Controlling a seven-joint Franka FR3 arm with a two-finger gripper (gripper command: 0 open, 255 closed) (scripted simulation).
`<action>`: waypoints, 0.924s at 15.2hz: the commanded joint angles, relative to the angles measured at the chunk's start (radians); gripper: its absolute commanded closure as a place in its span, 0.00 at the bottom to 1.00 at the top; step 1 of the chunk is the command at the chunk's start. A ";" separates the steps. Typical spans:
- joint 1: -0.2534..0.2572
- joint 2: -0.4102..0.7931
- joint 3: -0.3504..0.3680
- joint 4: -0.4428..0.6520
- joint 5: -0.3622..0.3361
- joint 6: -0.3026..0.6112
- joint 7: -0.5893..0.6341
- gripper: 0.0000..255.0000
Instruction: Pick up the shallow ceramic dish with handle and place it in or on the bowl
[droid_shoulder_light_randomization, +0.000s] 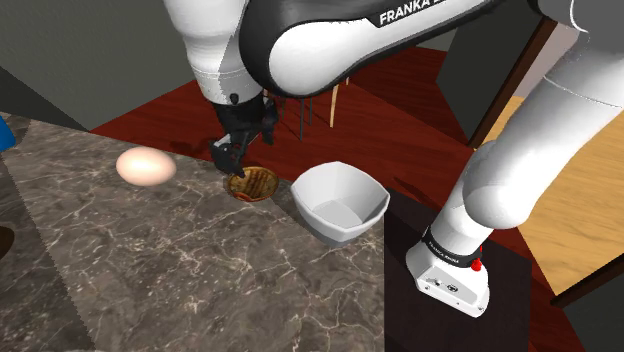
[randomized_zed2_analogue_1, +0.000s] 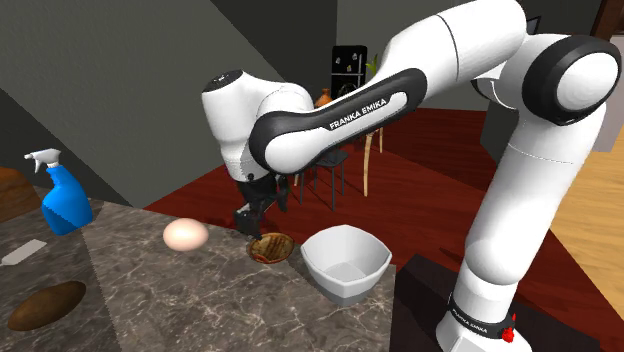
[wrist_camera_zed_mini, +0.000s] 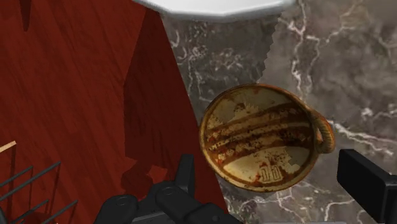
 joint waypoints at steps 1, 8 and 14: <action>0.016 0.110 0.045 0.065 -0.071 -0.014 0.080 0.00; 0.059 0.255 0.061 0.101 -0.178 0.006 0.176 0.00; 0.052 0.262 0.054 0.062 -0.190 0.050 0.184 0.00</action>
